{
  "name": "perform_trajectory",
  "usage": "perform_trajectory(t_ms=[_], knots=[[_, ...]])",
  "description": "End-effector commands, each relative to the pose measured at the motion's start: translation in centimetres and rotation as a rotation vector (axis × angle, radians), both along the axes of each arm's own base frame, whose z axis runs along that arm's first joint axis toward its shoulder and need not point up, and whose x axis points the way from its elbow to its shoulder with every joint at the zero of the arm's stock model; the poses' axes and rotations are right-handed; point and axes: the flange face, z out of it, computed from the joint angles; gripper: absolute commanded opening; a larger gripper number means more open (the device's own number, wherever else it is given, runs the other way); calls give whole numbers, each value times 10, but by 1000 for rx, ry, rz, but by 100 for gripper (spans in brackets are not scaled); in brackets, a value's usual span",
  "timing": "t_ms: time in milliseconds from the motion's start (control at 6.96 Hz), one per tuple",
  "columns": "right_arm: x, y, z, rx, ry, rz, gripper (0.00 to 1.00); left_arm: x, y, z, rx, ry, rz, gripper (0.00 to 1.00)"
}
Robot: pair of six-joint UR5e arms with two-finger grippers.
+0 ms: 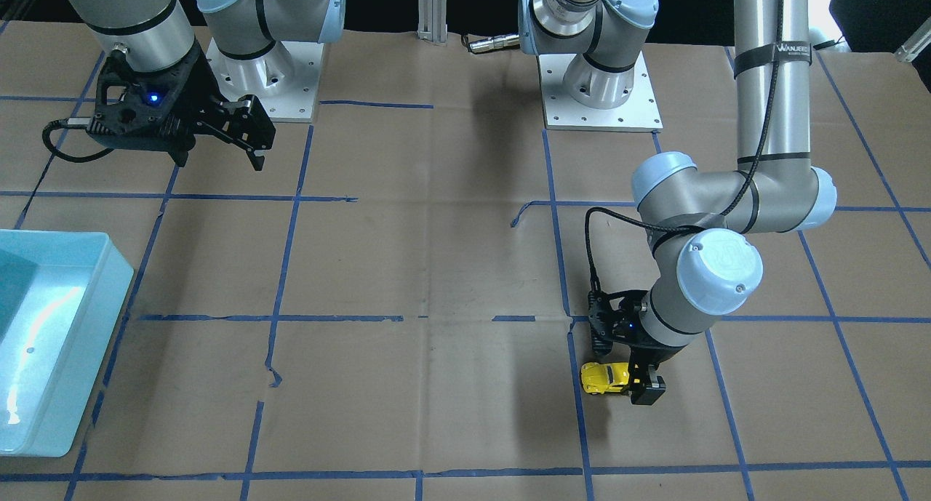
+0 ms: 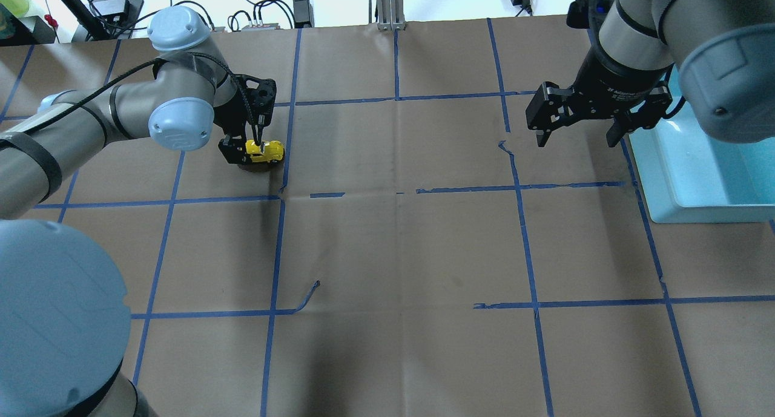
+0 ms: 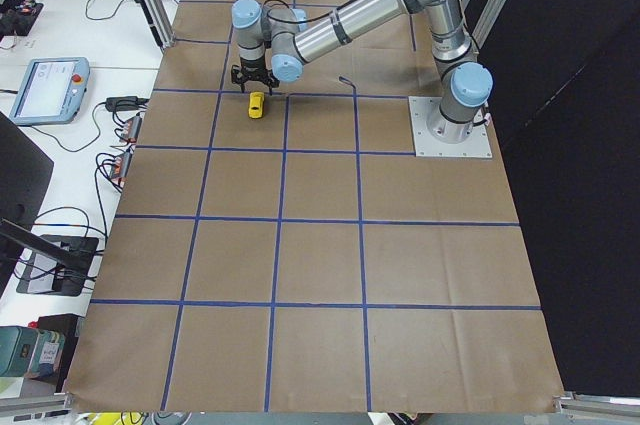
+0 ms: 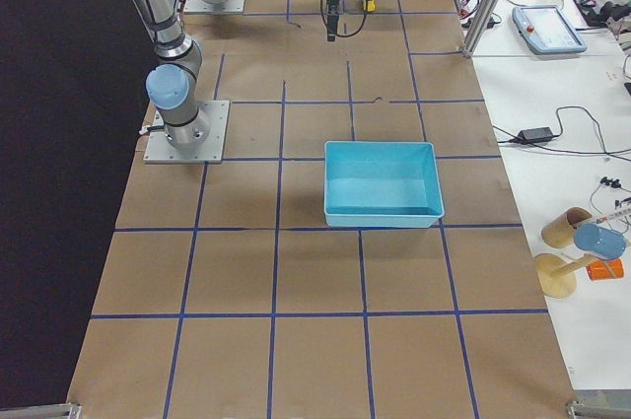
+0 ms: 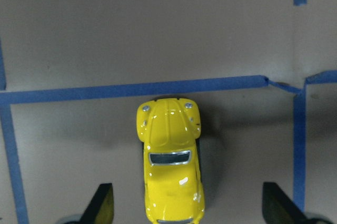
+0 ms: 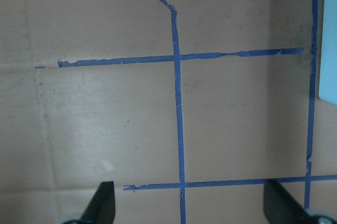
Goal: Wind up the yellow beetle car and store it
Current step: 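Hold the yellow car with the left gripper and twist it in place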
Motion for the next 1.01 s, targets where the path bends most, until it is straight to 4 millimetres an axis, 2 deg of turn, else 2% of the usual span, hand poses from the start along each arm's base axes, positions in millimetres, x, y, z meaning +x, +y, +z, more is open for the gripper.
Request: perform_trajectory(t_ms=[0,144,287,431,718,862], knots=[[1,0,1,-2,-3,0,100,11,-9,-24,24,3,19,99],[1,0,-1,0,-5,0,100,10,-9,-23,22,4,16,98],[0,0,0,-2,-3,-2,100,10,-10,-26,25,7,13,92],[0,-1,-1,3,0,-2,100,8,-10,-31,13,5,16,72],[1,-1,-2,-2,-5,0,100,7,-8,-17,-24,1,6,29],[1,-1,3,-9,0,0,100,3,-8,-8,-38,2,-1,17]])
